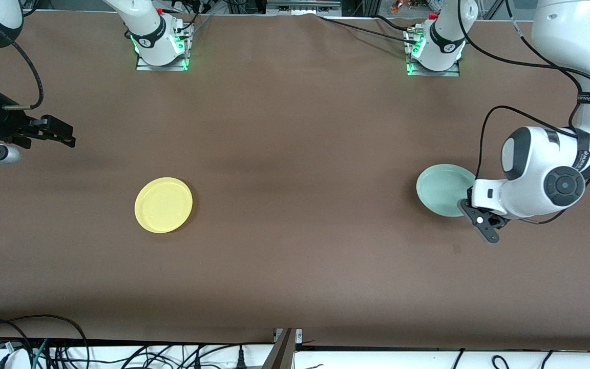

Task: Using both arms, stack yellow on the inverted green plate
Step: 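Grasp the green plate rim with the left gripper and tilt it up, then lift the green plate with the left gripper toward the table middle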

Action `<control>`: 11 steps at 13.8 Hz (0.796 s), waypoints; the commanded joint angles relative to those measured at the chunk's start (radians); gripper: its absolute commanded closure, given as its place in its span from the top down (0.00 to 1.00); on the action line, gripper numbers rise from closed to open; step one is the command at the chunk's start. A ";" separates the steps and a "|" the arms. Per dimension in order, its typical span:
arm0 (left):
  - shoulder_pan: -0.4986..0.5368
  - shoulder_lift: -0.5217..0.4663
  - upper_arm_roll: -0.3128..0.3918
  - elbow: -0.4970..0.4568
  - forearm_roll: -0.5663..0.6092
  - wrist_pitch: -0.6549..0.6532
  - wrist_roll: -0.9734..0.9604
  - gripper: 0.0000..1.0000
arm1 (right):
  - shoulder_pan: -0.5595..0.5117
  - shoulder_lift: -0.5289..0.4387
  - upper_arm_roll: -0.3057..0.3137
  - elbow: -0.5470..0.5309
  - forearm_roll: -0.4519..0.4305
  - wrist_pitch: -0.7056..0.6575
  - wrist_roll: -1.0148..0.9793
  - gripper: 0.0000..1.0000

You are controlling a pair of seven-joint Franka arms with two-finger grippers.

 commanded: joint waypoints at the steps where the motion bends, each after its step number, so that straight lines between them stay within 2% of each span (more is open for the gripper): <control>1: -0.118 0.011 0.010 0.117 0.088 -0.150 -0.135 0.00 | 0.000 0.004 0.001 0.018 -0.013 -0.013 -0.007 1.00; 3: -0.221 0.017 0.008 0.172 0.192 -0.238 -0.270 0.00 | 0.001 0.004 0.001 0.018 -0.013 -0.013 -0.007 1.00; 5: -0.313 0.031 0.014 0.179 0.255 -0.290 -0.402 0.00 | 0.001 0.004 0.001 0.016 -0.013 -0.013 -0.007 1.00; 10: -0.542 0.043 0.014 0.179 0.610 -0.336 -0.751 0.00 | 0.001 0.004 0.001 0.018 -0.013 -0.012 -0.007 1.00; 11: -0.568 0.049 0.011 0.179 0.643 -0.336 -0.814 0.00 | 0.001 0.004 0.001 0.018 -0.013 -0.012 -0.007 1.00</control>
